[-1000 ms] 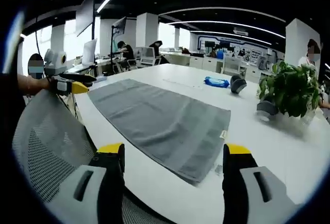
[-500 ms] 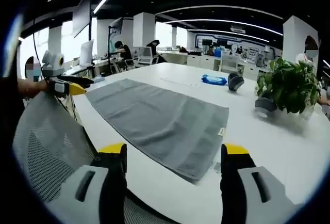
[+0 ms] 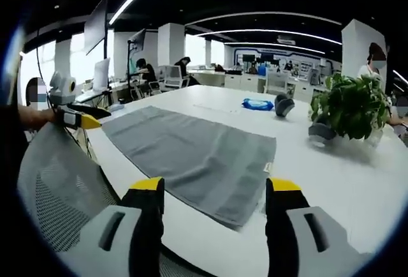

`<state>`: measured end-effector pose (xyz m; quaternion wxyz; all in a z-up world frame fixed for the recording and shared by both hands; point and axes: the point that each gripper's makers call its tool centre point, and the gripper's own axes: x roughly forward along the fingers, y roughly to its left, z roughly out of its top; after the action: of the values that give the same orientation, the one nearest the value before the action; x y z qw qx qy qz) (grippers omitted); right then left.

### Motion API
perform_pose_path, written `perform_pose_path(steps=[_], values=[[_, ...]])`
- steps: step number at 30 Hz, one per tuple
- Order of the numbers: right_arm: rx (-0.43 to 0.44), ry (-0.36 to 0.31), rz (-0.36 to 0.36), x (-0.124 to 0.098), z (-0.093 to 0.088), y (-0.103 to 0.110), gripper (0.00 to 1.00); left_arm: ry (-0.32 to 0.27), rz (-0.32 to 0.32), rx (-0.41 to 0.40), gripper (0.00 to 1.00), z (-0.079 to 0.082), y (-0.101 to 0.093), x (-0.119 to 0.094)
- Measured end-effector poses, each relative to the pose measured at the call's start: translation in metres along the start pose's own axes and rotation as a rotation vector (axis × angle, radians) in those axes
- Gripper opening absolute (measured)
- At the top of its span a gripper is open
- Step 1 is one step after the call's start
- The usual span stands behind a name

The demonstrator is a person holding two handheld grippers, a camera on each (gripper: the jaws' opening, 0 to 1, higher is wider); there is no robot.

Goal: Fold the towel on the table until its edges align and the towel forms a compact rectangular stack.

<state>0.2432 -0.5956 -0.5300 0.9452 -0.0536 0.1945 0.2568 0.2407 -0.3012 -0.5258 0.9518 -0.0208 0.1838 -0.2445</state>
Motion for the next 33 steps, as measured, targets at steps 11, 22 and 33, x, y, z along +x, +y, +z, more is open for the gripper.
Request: perform_pose_path(steps=[11,22,33], values=[[0.045,-0.016,0.092,0.001,0.004,0.018,0.56,0.025,-0.012,-0.007,0.67,-0.003,-0.002,0.001],[0.028,-0.033,0.114,0.003,0.007,0.024,0.70,0.029,-0.026,-0.020,0.67,-0.004,-0.005,0.001],[-0.012,0.001,0.144,0.004,0.001,0.029,0.72,0.037,-0.038,-0.019,0.67,-0.005,-0.006,0.001]])
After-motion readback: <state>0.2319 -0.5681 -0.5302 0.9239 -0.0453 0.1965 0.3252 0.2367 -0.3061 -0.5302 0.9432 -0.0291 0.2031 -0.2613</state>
